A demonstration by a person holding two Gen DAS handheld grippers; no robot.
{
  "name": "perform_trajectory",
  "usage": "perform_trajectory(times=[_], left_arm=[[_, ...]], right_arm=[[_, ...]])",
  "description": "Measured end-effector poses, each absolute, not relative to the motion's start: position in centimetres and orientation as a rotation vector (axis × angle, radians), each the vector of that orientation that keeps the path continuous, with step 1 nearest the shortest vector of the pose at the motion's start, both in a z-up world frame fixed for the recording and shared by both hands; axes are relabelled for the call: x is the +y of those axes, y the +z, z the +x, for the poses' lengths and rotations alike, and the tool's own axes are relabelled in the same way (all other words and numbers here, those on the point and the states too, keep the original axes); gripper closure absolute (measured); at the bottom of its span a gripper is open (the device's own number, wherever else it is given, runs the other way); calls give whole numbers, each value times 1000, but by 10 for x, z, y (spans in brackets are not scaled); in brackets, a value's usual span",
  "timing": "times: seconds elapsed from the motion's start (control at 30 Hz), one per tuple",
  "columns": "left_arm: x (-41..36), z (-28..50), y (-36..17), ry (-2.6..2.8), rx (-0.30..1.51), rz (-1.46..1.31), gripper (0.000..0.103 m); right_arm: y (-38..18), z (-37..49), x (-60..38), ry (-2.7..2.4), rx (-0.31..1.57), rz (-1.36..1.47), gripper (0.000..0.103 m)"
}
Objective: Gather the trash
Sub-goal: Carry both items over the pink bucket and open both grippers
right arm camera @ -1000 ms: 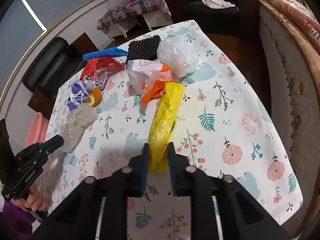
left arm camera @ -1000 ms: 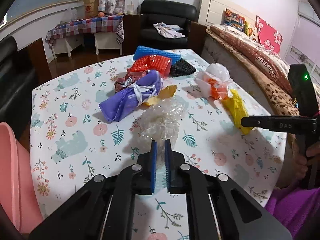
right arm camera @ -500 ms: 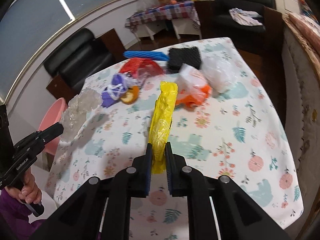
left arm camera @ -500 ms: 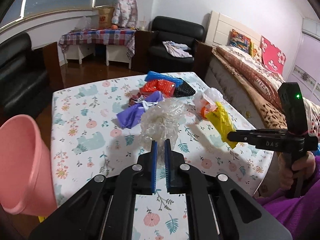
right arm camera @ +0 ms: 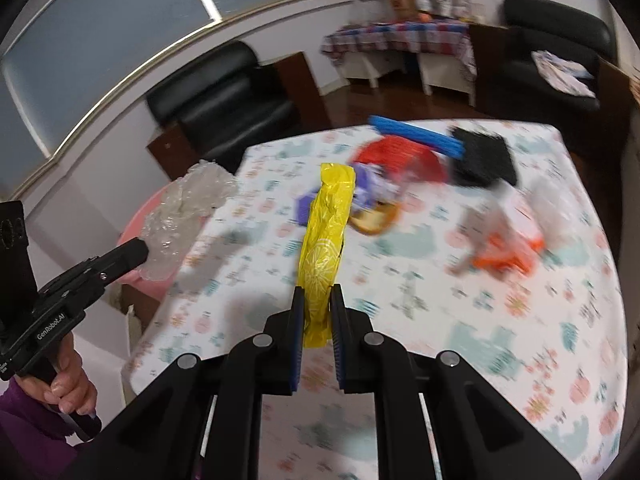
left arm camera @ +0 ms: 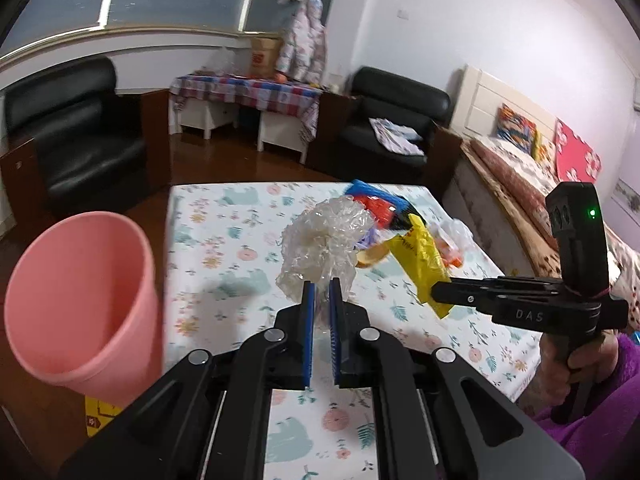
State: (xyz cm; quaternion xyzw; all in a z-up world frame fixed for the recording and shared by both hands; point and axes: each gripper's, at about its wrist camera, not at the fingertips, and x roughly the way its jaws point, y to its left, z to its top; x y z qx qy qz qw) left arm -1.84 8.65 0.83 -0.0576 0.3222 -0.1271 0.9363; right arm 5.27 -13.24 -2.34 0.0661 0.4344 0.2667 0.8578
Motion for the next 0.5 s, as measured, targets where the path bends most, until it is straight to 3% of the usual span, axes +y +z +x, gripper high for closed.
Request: perform_trajectory(times=[0.5], left_arm=[[172, -47, 21, 29, 608, -215, 96]], right_arm=[[7, 75, 1, 869, 850, 29, 91]])
